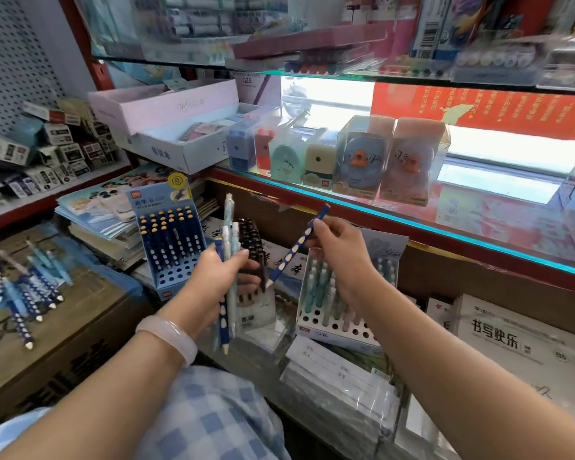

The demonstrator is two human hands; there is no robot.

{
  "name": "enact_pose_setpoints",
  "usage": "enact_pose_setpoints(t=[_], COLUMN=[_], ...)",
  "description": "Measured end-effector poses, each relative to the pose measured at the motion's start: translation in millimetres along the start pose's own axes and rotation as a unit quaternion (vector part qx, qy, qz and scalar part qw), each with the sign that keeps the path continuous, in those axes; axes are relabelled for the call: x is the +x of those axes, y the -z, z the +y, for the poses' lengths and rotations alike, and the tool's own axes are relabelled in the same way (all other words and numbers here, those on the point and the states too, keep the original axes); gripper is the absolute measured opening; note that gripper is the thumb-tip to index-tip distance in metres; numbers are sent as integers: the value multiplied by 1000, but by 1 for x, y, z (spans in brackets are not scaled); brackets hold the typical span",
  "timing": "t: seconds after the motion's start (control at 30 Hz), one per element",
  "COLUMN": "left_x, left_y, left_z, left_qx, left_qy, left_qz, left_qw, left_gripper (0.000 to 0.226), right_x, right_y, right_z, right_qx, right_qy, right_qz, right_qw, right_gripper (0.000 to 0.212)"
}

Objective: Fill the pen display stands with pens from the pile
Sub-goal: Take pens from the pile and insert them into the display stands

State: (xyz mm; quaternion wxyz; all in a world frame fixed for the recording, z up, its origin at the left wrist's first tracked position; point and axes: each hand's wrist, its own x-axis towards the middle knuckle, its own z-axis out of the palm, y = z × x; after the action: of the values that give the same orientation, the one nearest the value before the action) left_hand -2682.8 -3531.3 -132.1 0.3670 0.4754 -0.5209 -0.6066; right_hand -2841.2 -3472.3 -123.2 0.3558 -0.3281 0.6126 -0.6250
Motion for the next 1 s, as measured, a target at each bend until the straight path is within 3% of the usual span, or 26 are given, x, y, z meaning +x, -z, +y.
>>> enact_pose_setpoints(t=[0.17,0.6,1.0], left_x=[11,51,81], left_y=[40,166,195], left_z=[9,6,-25], left_qx=[45,-61,-85], left_qy=[-32,-36,-15], left_qz=[35,169,175], left_qw=[998,983,981], left_gripper=[9,18,13], right_x=[19,84,124], right_y=[-35,-173,-221], right_z=[-6,11,53], right_qx=[-27,-173,-351], right_qy=[31,127,133], right_qz=[-43,-145,-220], right_qw=[998,966,901], right_gripper=[17,9,19])
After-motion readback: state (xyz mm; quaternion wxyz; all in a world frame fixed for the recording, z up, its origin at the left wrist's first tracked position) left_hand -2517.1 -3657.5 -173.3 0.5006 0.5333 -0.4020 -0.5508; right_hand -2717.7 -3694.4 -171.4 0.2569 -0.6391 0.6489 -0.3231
